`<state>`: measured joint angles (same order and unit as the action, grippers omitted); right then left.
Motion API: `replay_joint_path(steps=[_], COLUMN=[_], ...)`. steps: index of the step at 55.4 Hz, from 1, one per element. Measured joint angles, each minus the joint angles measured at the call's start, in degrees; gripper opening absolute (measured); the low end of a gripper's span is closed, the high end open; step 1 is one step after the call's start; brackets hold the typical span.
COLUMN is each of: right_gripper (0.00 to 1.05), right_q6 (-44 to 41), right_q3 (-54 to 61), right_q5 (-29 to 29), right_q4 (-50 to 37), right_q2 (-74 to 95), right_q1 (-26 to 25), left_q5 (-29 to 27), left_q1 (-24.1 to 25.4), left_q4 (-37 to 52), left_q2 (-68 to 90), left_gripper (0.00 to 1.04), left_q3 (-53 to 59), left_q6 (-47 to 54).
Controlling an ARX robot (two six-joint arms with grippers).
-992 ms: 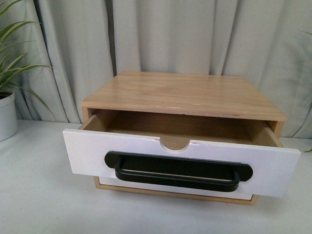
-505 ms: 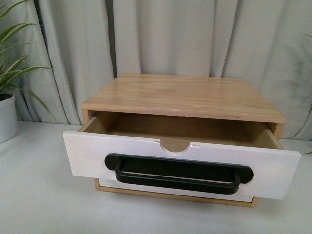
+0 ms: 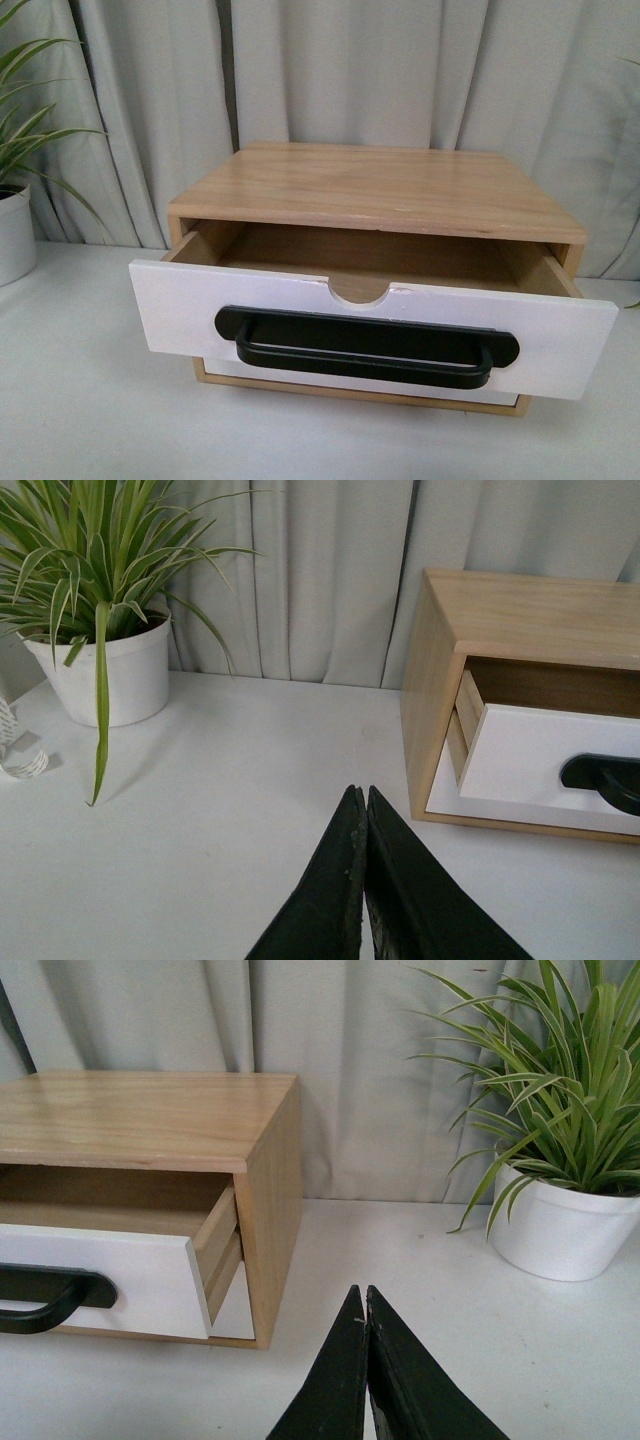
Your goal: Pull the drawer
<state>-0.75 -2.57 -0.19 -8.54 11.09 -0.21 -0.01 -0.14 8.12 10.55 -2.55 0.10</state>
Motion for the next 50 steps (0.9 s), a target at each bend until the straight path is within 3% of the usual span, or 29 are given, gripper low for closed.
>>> replay_joint_path(steps=[8,31,33,50], right_gripper=[0.01,0.01,0.03,0.61], right_q6=[0.02,0.02,0.00,0.02], right_q3=[1.88,2.21,2.21,2.21], right_q5=[0.00,-0.02,-0.02,-0.02], right_q4=[8.20,8.57,8.57,8.57], right_q2=[-8.92,-10.84,-10.84,-10.84], right_q1=[0.00,0.00,0.00,0.00], left_q5=[0.04,0.02,0.02,0.02], left_q1=[0.00,0.00,0.00,0.00], left_q4=[-8.00,-8.11,-8.11,-8.09], left_q2=[-9.62,-10.29,-10.29,-10.29], left_gripper=[0.04,0.05,0.11,0.68], left_q3=[1.97,1.99,1.99,1.99], left_q6=[-0.02,-0.15,-0.20,-0.20])
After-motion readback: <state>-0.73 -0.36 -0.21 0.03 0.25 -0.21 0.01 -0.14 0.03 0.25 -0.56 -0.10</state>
